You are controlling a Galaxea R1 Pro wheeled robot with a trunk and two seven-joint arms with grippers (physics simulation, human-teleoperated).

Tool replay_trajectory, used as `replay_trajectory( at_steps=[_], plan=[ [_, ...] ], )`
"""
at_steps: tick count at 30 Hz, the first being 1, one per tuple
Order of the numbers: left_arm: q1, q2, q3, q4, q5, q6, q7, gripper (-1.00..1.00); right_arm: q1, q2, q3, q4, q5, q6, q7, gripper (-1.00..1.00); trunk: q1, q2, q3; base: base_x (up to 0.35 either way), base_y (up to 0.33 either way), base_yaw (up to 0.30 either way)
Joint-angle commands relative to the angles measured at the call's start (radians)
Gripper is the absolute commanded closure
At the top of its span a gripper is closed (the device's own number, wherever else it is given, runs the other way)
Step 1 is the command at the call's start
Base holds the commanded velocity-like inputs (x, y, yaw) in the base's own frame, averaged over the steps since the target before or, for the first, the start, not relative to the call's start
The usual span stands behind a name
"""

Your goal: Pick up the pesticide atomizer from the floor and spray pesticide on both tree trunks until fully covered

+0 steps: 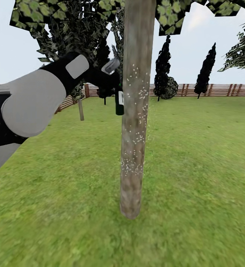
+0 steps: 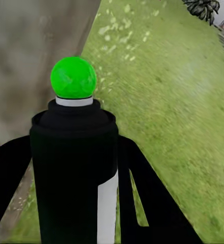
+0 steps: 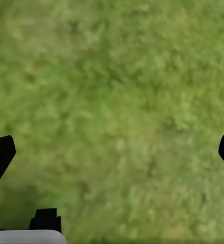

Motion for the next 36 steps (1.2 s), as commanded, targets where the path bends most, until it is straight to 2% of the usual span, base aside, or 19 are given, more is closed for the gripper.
replay_trajectory(
  at_steps=[1,2,3,5,9,11,14,16,18,23,24,27,28,32,36],
  plan=[
    [0.001,0.0,0.004,0.006,-0.036,-0.004,0.0,1.0,0.0,0.0,0.0,0.0,0.0,0.0,0.0,-1.0,0.0,0.0,0.0,0.0,0.0,0.0],
    [0.003,0.0,0.004,0.01,-0.082,-0.016,0.0,1.0,0.0,0.0,0.0,0.0,0.0,0.0,0.0,-1.0,0.0,0.0,0.0,0.0,0.0,0.0],
    [0.006,0.0,0.004,0.01,-0.106,-0.05,0.0,1.0,0.0,0.0,0.0,0.0,0.0,0.0,0.0,-1.0,0.0,0.0,0.0,0.0,0.0,0.0],
    [0.013,0.0,0.004,0.011,-0.123,-0.07,0.0,1.0,0.0,0.0,0.0,0.0,0.0,0.0,0.0,-1.0,0.0,0.0,0.0,0.0,0.0,0.0],
    [0.063,0.0,0.004,0.012,-0.135,-0.108,0.0,1.0,0.0,0.001,0.001,0.0,0.0,0.0,0.0,-1.0,0.0,0.0,0.0,0.0,0.0,0.0],
    [0.077,0.0,0.002,0.006,-0.132,-0.162,-0.003,1.0,0.0,0.001,0.001,0.0,0.0,0.0,0.0,-1.0,0.0,0.0,0.0,0.0,0.0,0.0],
    [0.095,0.0,0.003,0.013,-0.132,-0.173,-0.006,1.0,0.0,0.001,0.002,0.0,0.0,0.0,0.0,-1.0,0.0,0.0,0.0,0.0,0.0,0.0],
    [0.139,0.0,0.003,0.014,-0.134,-0.175,-0.006,1.0,0.0,0.001,0.002,0.0,0.0,0.0,0.0,-1.0,0.0,0.0,0.0,0.0,0.0,0.0],
    [0.192,0.0,0.002,0.015,-0.134,-0.214,-0.006,1.0,0.0,0.001,0.002,0.0,0.0,0.0,0.0,-1.0,0.0,0.0,0.0,0.0,0.0,0.0],
    [0.225,0.0,0.002,0.014,-0.136,-0.229,-0.006,1.0,0.0,0.001,0.002,0.0,0.0,0.0,0.0,-1.0,0.0,0.0,0.0,0.0,0.0,0.0],
    [0.227,0.0,0.0,0.012,-0.141,-0.23,-0.004,1.0,0.0,0.001,0.002,0.0,0.0,0.0,0.0,-1.0,0.0,0.0,0.0,0.0,0.0,0.0],
    [0.231,0.0,-0.009,0.011,-0.209,-0.231,-0.001,1.0,0.0,0.001,0.002,0.0,0.0,0.0,0.0,-1.0,0.0,0.0,0.0,0.0,0.0,0.0],
    [0.232,0.0,-0.01,0.012,-0.216,-0.231,-0.001,1.0,0.0,0.001,0.002,0.0,0.0,0.0,0.0,-1.0,0.0,0.0,0.0,0.0,0.0,0.0],
    [0.265,0.0,-0.01,0.013,-0.223,-0.232,-0.003,1.0,0.0,0.001,0.002,0.0,0.0,0.0,0.0,-1.0,0.0,0.0,0.0,0.0,0.0,0.0],
    [0.35,0.0,-0.015,0.015,-0.224,-0.323,-0.004,1.0,0.0,0.001,0.002,0.0,0.0,-0.001,0.001,-1.0,0.0,0.0,0.0,0.0,0.0,0.0]
  ],
)
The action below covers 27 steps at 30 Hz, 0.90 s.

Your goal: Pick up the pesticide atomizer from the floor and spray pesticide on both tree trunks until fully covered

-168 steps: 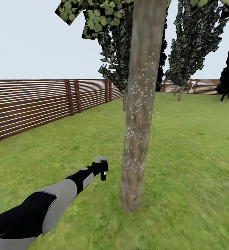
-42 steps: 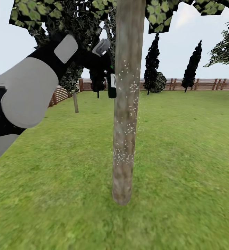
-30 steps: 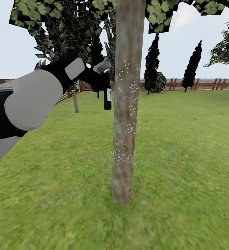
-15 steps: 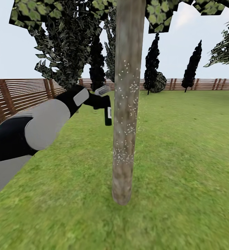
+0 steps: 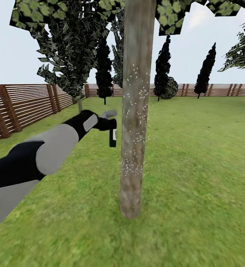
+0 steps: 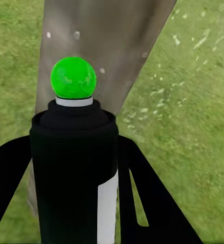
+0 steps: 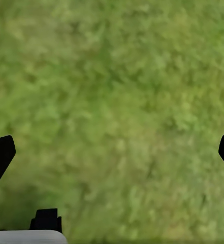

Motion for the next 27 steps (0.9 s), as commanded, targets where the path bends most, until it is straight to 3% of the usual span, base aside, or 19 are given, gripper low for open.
replay_trajectory(
  at_steps=[1,6,9,12,19,22,23,25,27],
  plan=[
    [0.029,0.0,0.004,-0.001,-0.003,-0.021,-0.001,1.0,0.0,0.0,0.0,0.0,0.0,0.0,0.0,-1.0,0.0,0.0,0.0,0.0,0.0,0.0],
    [0.113,0.0,0.0,0.003,-0.013,-0.087,-0.011,1.0,0.0,0.0,0.0,0.0,0.0,0.0,0.001,-1.0,0.0,0.0,0.0,0.0,0.0,0.0],
    [0.127,0.0,-0.005,0.002,-0.013,-0.09,-0.13,1.0,0.0,0.001,0.001,0.0,0.0,0.0,0.001,-1.0,0.0,0.0,0.0,0.0,0.0,0.0],
    [0.13,0.0,-0.01,-0.016,-0.012,-0.09,-0.177,1.0,0.0,0.001,0.001,0.0,0.001,0.0,0.001,-1.0,0.0,0.0,0.0,0.0,0.0,0.0],
    [0.13,0.0,-0.017,-0.347,-0.012,-0.013,-0.174,1.0,0.0,0.001,0.001,0.0,0.001,0.0,0.001,-1.0,0.0,0.0,0.0,0.0,0.0,0.0],
    [0.13,0.0,-0.015,-0.434,-0.012,0.067,-0.109,1.0,0.0,0.001,0.001,0.0,0.001,0.0,0.001,-1.0,0.0,0.0,0.0,0.0,0.0,0.0],
    [0.13,0.0,-0.013,-0.431,-0.012,0.073,-0.105,1.0,0.0,0.001,0.001,0.0,0.001,0.0,0.001,-1.0,0.0,0.0,0.0,0.0,0.0,0.0],
    [0.13,0.0,-0.01,-0.31,-0.013,0.058,-0.104,1.0,0.0,0.001,0.001,0.0,0.001,0.0,0.001,-1.0,0.0,0.0,0.0,0.0,0.0,0.0],
    [0.13,0.0,-0.008,-0.119,-0.013,-0.082,-0.105,1.0,0.0,0.001,0.001,0.0,0.001,0.0,0.001,-1.0,0.0,0.0,0.0,0.0,0.0,0.0]
  ],
)
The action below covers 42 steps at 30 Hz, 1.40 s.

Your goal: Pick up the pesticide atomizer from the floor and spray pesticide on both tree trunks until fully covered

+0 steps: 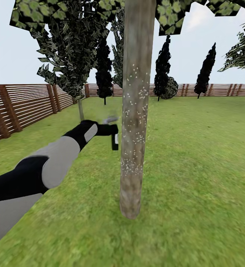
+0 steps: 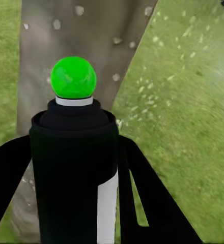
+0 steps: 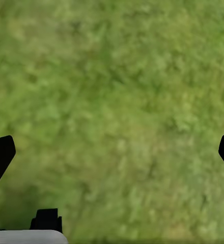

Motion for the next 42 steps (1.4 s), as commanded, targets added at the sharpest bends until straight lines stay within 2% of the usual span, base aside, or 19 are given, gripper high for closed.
replay_trajectory(
  at_steps=[1,3,6,7,8,9,11,13,14,18,19,21,23,34,42],
  plan=[
    [-0.001,0.0,0.009,0.06,0.006,-0.059,-0.001,1.0,0.0,0.0,0.0,0.0,0.0,0.0,0.0,-1.0,0.0,0.0,0.0,0.0,0.0,0.0],
    [0.023,0.0,0.009,0.108,0.006,-0.109,-0.002,1.0,0.0,0.0,0.0,0.0,0.0,0.0,0.0,-1.0,0.0,0.0,0.0,0.0,0.0,0.0],
    [0.066,0.0,0.008,0.123,0.003,-0.134,-0.002,1.0,0.0,0.0,0.0,0.0,-0.001,0.0,0.0,-1.0,0.0,0.0,0.0,0.0,0.0,0.0],
    [0.074,0.0,0.007,0.124,-0.008,-0.137,-0.002,1.0,0.0,0.0,0.0,0.0,-0.001,0.0,0.0,-1.0,0.0,0.0,0.0,0.0,0.0,0.0],
    [0.09,0.0,0.007,0.124,-0.047,-0.149,-0.001,1.0,0.0,0.0,0.0,0.0,-0.001,0.0,0.0,-1.0,0.0,0.0,0.0,0.0,0.0,0.0],
    [0.106,0.0,0.007,0.125,-0.118,-0.167,0.0,1.0,0.0,0.0,0.0,0.0,-0.001,0.0,0.0,-1.0,0.0,0.0,0.0,0.0,0.0,0.0],
    [0.132,0.0,0.008,0.125,-0.15,-0.175,0.001,1.0,0.0,0.0,0.0,0.0,-0.001,0.0,0.0,-1.0,0.0,0.0,0.0,0.0,0.0,0.0],
    [0.17,0.0,0.008,0.125,-0.158,-0.186,0.001,1.0,0.0,0.0,0.0,0.0,-0.001,0.0,0.0,-1.0,0.0,0.0,0.0,0.0,0.0,0.0],
    [0.217,0.0,0.008,0.125,-0.161,-0.252,0.003,1.0,0.0,0.0,0.0,0.0,0.0,0.0,0.0,-1.0,0.0,0.0,0.0,0.0,0.0,0.0],
    [0.42,0.0,0.007,0.121,-0.163,-0.429,0.04,1.0,0.0,0.001,0.0,0.0,0.0,-0.001,0.0,-1.0,0.0,0.0,0.0,0.0,0.0,0.0],
    [0.431,0.0,0.006,0.121,-0.163,-0.446,0.042,1.0,0.0,0.005,0.0,0.0,-0.001,-0.002,0.0,-1.0,0.0,0.0,0.0,0.0,0.0,0.0],
    [0.44,0.0,0.005,0.122,-0.163,-0.508,0.044,1.0,0.0,0.023,0.0,0.0,-0.002,-0.004,0.001,-1.0,0.0,0.0,0.0,-0.018,0.149,0.0],
    [0.443,0.0,0.006,0.123,-0.163,-0.53,0.044,1.0,0.0,0.032,0.0,0.0,-0.002,-0.004,0.001,-1.0,0.0,0.0,0.0,-0.005,0.3,0.0],
    [0.443,0.0,0.005,0.122,-0.164,-0.53,0.044,1.0,0.0,0.034,0.0,0.0,-0.003,-0.005,0.001,-1.0,0.0,0.0,0.0,0.0,0.347,-0.013],
    [0.443,0.0,0.003,0.122,-0.164,-0.53,0.044,1.0,0.0,0.034,0.0,0.0,-0.003,-0.005,0.001,-1.0,0.0,0.0,0.0,0.0,0.35,-0.264]
  ],
)
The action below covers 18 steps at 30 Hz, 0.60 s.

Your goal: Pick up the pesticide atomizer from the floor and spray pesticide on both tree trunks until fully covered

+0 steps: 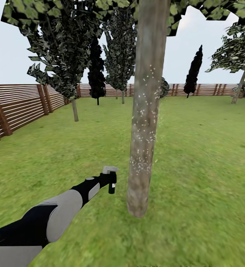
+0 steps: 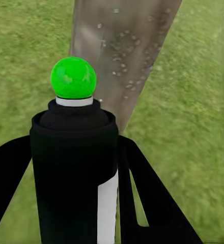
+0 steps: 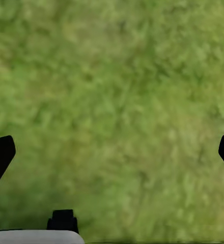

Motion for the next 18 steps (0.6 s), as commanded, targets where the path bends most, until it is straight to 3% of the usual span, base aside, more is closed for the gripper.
replay_trajectory(
  at_steps=[1,10,18],
  plan=[
    [0.0,0.0,0.0,0.0,0.0,0.0,0.0,1.0,0.0,0.0,0.0,0.0,0.0,0.0,0.0,-1.0,0.0,0.0,0.0,0.0,0.35,-0.223],
    [0.0,0.0,0.0,0.0,0.0,0.0,0.0,1.0,0.0,0.0,0.0,0.0,0.0,0.0,0.0,-1.0,0.0,0.0,0.0,0.0,0.35,-0.057],
    [0.001,0.0,0.0,0.0,0.0,0.0,0.0,1.0,0.0,0.0,0.0,0.0,0.0,0.0,0.0,-1.0,0.0,0.0,0.0,0.0,0.35,-0.276]
  ],
)
